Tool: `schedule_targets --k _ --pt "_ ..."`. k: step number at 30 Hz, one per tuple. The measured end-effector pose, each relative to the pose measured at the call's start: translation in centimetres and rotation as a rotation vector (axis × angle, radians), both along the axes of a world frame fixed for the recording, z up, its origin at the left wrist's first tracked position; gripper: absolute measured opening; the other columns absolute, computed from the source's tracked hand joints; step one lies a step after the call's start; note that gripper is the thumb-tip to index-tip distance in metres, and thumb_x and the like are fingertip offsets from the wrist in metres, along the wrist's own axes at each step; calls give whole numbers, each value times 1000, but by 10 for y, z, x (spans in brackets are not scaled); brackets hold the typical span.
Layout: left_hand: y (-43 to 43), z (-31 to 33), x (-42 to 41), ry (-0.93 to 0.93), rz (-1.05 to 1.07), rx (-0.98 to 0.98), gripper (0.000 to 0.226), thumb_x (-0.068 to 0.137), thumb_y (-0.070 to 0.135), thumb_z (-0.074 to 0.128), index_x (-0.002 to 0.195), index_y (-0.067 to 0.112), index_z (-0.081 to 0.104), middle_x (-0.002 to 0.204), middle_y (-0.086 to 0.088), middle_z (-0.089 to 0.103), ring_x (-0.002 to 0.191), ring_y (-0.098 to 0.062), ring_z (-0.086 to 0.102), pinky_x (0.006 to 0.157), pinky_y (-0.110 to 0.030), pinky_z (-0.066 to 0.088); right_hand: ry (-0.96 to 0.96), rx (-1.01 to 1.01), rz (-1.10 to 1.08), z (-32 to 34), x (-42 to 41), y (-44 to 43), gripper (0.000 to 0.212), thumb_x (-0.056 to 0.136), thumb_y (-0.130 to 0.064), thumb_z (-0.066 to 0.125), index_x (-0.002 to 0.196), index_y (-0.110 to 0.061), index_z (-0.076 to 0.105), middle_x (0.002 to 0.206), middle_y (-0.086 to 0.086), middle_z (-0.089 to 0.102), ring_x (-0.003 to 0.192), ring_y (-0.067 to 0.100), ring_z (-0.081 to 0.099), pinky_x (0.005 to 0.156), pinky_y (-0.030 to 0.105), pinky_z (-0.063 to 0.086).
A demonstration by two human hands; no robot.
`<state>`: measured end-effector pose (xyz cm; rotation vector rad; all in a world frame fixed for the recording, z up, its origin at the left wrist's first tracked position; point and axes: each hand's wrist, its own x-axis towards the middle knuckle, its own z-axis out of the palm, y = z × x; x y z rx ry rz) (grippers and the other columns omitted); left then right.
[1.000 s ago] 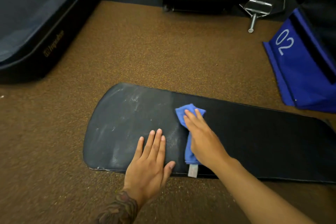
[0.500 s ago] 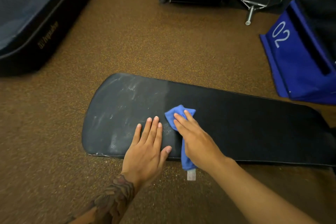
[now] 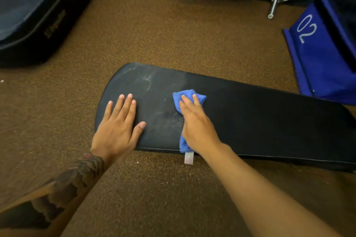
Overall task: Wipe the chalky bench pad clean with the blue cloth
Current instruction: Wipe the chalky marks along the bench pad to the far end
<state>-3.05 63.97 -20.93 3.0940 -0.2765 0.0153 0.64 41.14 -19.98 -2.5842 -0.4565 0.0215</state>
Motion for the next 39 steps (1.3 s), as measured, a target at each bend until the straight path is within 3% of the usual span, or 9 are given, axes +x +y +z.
schedule_targets --k 2,5,9,17,22,27,32,35,39 --pt "-1 -3 0 -3 -5 7 74 97 52 16 146 -2 31 156 -16 25 147 -29 14 118 -50 9 -31 11 74 -5 -31 -1 68 70 20 51 135 4 41 148 15 35 141 36 16 114 43 23" --pt "1 -4 -1 8 2 -3 74 98 52 14 148 0 28 157 -15 22 147 -28 13 119 -49 10 -27 -28 124 -7 -62 -17 67 73 17 54 137 2 40 149 11 34 142 31 16 115 39 19" --pt "0 -3 -1 27 4 -28 74 98 53 10 149 1 23 159 -14 17 148 -27 10 119 -49 12 9 -6 29 -4 -51 -27 61 83 13 42 142 -2 34 153 6 26 144 23 6 117 37 15" --pt "0 -3 -1 33 0 -41 74 98 52 11 148 0 25 158 -16 19 148 -28 11 119 -49 13 20 23 -137 -1 -42 21 68 74 21 44 139 2 35 151 12 29 143 33 8 114 47 24" --pt "1 -2 -2 25 -8 -63 73 98 50 13 147 -1 28 157 -17 21 147 -30 14 119 -49 13 -20 8 6 -4 -92 -1 71 77 20 49 142 -3 32 153 1 21 145 22 6 117 31 9" --pt "2 -4 -2 7 -19 -80 74 98 53 8 150 2 23 159 -14 16 148 -27 7 120 -47 8 31 13 -217 5 -58 -24 65 85 15 38 145 -7 25 155 1 15 145 18 0 113 20 1" --pt "2 -6 -2 -2 -16 -74 76 97 55 5 150 3 21 160 -13 14 149 -26 6 120 -46 7 99 -27 -260 11 28 -2 55 90 6 37 143 -4 27 155 7 19 145 26 2 113 29 11" --pt "3 -6 -1 9 -20 -78 75 98 54 8 150 2 23 159 -14 16 148 -27 8 120 -47 8 53 -188 -183 7 26 5 49 97 -13 38 144 -6 25 155 8 17 144 32 2 115 47 14" --pt "3 -4 -2 20 -14 -65 75 98 55 8 150 2 22 159 -14 16 148 -27 8 120 -48 10 81 -427 -235 15 7 -7 61 97 -48 19 149 -19 3 158 1 -10 143 32 -12 110 60 -3"
